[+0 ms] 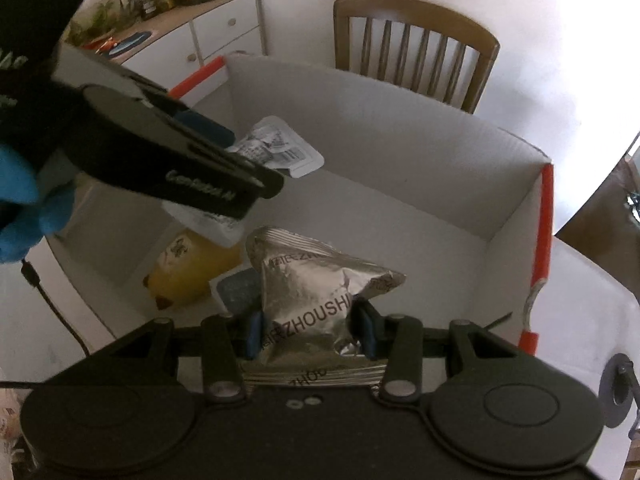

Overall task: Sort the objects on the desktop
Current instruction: 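Lower both items into the red box and open both tools, then withdraw both tools from the red box back over the table, then approach the blueberry bread bag with the left tool while the right tool approaches the blue biscuit pack, then close the left tool on the bread bag while the right tool grasps the blue biscuit pack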

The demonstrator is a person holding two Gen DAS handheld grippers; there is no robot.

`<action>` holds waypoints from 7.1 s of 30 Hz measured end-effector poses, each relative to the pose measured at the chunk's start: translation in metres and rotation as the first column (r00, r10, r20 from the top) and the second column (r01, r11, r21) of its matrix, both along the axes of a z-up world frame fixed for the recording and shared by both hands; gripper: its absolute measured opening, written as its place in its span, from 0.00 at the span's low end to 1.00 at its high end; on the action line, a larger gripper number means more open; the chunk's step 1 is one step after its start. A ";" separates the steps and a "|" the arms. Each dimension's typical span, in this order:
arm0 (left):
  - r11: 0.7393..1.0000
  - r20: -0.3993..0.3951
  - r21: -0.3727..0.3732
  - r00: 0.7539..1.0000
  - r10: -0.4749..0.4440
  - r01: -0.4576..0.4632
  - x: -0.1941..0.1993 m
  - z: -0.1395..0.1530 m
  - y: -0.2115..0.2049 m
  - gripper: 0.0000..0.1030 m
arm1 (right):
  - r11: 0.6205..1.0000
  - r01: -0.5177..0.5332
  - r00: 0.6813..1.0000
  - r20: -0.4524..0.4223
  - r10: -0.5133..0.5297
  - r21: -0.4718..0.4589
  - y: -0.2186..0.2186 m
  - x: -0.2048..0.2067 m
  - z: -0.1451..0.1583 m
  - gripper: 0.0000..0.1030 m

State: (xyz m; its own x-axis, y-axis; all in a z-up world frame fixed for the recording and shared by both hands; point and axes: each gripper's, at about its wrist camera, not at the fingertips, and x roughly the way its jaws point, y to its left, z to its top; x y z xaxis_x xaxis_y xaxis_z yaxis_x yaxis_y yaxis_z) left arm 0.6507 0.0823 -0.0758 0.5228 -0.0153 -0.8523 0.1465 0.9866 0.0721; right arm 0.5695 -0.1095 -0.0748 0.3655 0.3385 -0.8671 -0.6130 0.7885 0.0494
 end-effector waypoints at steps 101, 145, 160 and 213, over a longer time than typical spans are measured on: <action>0.985 0.188 -0.126 0.972 0.141 -0.118 -0.284 0.135 -0.048 1.00 | 0.972 0.050 0.987 0.135 -0.083 0.230 -0.096 -0.158 0.115 0.62; 0.979 0.185 -0.117 0.965 0.186 -0.167 -0.413 0.062 0.034 1.00 | 0.978 0.098 0.993 0.052 -0.110 0.186 0.007 -0.262 0.034 0.62; 0.977 0.093 -0.137 0.980 0.178 -0.164 -0.403 0.006 0.062 0.99 | 0.976 0.141 0.990 0.002 -0.143 0.168 0.048 -0.253 -0.009 0.66; 0.965 0.006 -0.234 0.993 0.120 -0.116 -0.370 -0.037 0.088 0.53 | 0.986 0.152 0.987 0.049 -0.156 0.071 0.085 -0.240 -0.053 0.83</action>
